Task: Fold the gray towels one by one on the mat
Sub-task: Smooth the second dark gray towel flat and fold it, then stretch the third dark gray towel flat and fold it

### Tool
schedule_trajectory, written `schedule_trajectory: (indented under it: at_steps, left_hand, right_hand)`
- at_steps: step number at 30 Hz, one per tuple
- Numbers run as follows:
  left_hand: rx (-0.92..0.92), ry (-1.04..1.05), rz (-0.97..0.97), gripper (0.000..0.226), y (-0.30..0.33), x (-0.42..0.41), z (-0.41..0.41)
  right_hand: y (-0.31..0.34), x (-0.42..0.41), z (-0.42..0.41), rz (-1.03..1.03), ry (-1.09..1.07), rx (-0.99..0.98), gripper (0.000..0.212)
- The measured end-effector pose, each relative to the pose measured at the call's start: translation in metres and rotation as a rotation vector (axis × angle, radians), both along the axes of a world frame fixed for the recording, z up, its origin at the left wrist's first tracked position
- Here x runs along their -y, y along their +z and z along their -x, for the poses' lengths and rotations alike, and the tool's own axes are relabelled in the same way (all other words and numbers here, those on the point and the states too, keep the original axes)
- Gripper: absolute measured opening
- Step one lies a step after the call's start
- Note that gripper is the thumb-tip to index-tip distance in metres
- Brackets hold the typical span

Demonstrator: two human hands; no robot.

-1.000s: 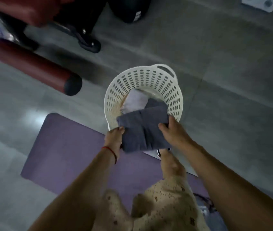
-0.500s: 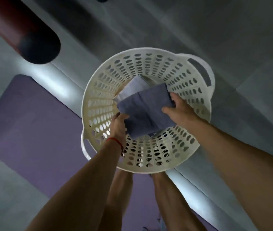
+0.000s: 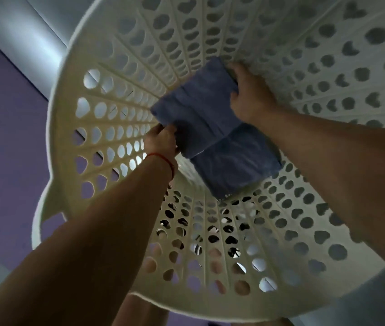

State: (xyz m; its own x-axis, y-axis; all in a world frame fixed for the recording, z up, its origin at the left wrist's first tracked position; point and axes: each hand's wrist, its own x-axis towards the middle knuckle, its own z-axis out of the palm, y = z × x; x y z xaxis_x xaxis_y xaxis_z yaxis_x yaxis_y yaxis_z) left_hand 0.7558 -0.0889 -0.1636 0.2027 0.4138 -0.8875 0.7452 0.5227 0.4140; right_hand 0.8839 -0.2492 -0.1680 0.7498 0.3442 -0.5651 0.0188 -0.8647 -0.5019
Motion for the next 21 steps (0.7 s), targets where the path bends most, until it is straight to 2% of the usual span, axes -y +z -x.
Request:
schedule_trajectory:
  at_steps: [3,5,7,10,11,13,14,17,21]
  left_hand:
    - [-0.007,0.006,-0.019,0.028,-0.016,-0.007,0.003]
    - [-0.030,-0.102,-0.141,0.032,-0.021,-0.007,0.009]
    - [-0.057,-0.435,-0.444,0.043,-0.011,-0.002,0.014]
    - [0.018,-1.091,-1.042,0.062,0.005,0.004,0.018]
    - [0.014,-1.326,-1.119,0.068,0.005,0.005,0.017]
    - [-0.086,-1.683,-1.010,0.088,-0.003,0.003,0.011]
    - [-0.140,-1.761,-0.929,0.096,-0.009,0.001,0.007]
    - [-0.153,-1.755,-0.825,0.097,-0.029,-0.001,-0.001]
    - [-0.231,-1.714,-0.807,0.087,-0.030,0.007,-0.013]
  right_hand:
    - [-0.017,0.004,0.001,-0.066,0.032,0.059,0.056]
    - [-0.025,0.011,0.001,-0.048,0.088,0.084,0.058]
    - [-0.024,0.013,0.002,0.022,0.206,0.203,0.063]
    - [-0.017,0.010,0.007,0.045,0.517,0.341,0.071]
    - [-0.019,0.009,0.008,0.040,0.614,0.332,0.077]
    - [-0.026,0.011,0.002,0.076,0.688,0.185,0.091]
    - [-0.030,0.011,-0.003,0.123,0.702,0.099,0.099]
    - [-0.043,0.007,-0.010,0.272,0.742,0.005,0.115]
    - [-0.043,-0.003,0.001,0.301,0.637,0.034,0.111]
